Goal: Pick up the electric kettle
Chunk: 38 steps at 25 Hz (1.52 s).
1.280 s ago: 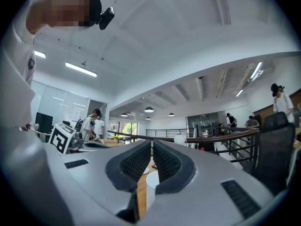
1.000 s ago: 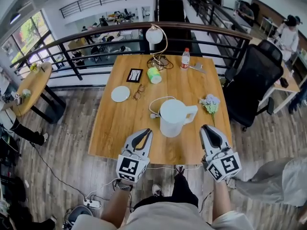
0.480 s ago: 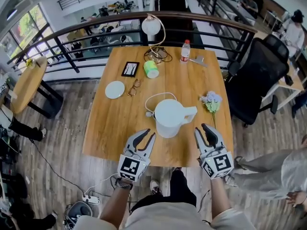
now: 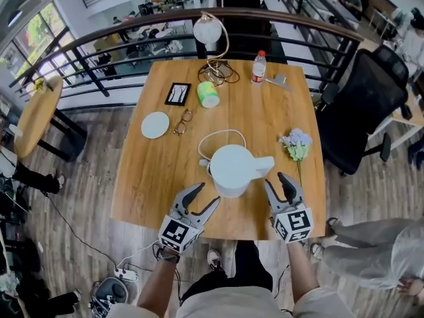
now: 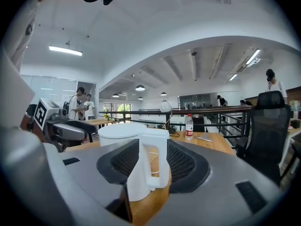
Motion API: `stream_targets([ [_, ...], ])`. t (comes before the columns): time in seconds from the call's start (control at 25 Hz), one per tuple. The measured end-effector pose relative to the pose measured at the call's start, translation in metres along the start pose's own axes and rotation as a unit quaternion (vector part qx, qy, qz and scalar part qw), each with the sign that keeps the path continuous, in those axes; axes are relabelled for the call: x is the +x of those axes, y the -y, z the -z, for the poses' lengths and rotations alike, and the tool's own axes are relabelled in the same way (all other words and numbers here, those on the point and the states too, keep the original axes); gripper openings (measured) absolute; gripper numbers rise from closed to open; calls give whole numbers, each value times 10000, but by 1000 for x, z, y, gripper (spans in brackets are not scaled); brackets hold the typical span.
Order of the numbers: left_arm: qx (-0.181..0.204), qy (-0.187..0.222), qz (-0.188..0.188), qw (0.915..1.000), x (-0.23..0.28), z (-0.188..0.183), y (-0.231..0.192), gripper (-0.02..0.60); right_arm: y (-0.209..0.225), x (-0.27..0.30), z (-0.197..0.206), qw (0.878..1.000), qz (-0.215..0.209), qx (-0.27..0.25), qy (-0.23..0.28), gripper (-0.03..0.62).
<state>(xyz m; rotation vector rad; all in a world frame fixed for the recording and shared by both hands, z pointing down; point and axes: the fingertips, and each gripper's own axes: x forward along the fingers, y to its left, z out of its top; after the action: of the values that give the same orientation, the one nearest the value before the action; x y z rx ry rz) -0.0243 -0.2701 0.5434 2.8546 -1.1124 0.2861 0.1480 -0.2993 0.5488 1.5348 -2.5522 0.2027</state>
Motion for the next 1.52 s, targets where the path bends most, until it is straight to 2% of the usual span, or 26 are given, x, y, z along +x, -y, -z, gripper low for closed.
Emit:
stream_targets([
  [0.32, -238, -77, 481, 9985, 21, 25, -1, 299, 14, 32, 31, 9995, 2, 130, -282, 187],
  [0.6, -433, -65, 717, 9965, 35, 42, -3, 363, 21, 50, 53, 9987, 34, 208, -469, 193],
  [1.04, -492, 34, 972, 9940, 57, 48, -10, 393, 31, 72, 65, 9981, 37, 253, -557, 191],
  [1.16, -543, 88, 942, 9940, 59, 47, -16, 393, 31, 77, 66, 9981, -6, 245, -569, 177],
  [1.28, -557, 106, 980, 9936, 61, 48, -18, 393, 31, 79, 66, 9983, 23, 201, -552, 128],
  [1.52, -622, 211, 1034, 9925, 63, 46, -17, 396, 32, 79, 66, 9983, 82, 199, -533, 123],
])
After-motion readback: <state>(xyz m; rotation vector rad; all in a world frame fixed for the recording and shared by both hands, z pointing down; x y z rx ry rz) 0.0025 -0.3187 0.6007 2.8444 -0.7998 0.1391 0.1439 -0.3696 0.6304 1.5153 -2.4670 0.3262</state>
